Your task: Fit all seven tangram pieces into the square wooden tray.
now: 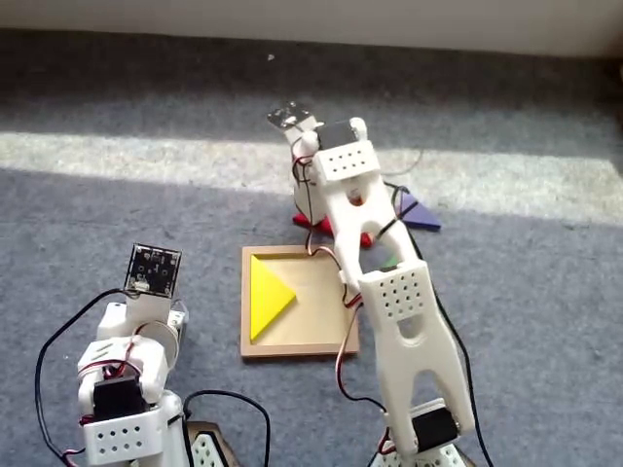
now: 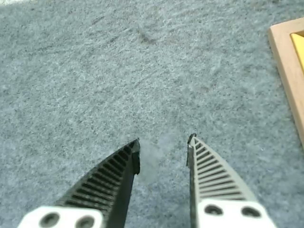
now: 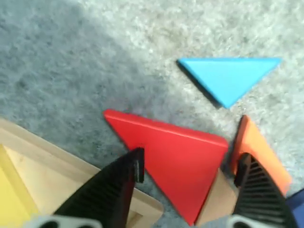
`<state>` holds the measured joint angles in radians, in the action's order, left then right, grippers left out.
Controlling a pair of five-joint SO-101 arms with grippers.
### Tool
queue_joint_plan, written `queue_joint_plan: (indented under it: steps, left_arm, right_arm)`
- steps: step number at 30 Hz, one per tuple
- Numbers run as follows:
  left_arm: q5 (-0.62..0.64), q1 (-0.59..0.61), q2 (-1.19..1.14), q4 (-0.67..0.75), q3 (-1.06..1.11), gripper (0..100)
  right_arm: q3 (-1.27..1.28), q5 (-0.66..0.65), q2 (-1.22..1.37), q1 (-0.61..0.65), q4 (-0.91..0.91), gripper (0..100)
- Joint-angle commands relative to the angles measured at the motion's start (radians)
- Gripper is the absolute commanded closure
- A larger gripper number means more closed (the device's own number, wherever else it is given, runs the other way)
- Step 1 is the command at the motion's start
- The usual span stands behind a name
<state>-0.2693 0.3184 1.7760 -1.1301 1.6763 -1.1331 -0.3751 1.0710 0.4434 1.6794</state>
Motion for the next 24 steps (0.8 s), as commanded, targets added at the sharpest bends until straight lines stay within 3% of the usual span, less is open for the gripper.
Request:
queue_joint_plan:
  steps: [1, 10, 18, 24]
  left_arm:
    - [-0.003, 0.01, 0.044, 0.017, 0.012, 82]
    - [-0.003, 0.01, 0.044, 0.017, 0.012, 82]
    - [-0.005, 0.01, 0.044, 0.017, 0.012, 82]
    - [-0.005, 0.01, 0.044, 0.017, 0.012, 82]
  right_arm:
    - [-0.027, -0.009, -0.005, 0.061, 0.073, 69.0]
    - [-0.025, -0.012, -0.004, 0.093, 0.059, 69.1]
    - [-0.018, -0.006, -0.002, 0.05, -0.033, 69.3]
    - [-0.027, -0.011, 0.056, 0.056, -0.025, 82.9]
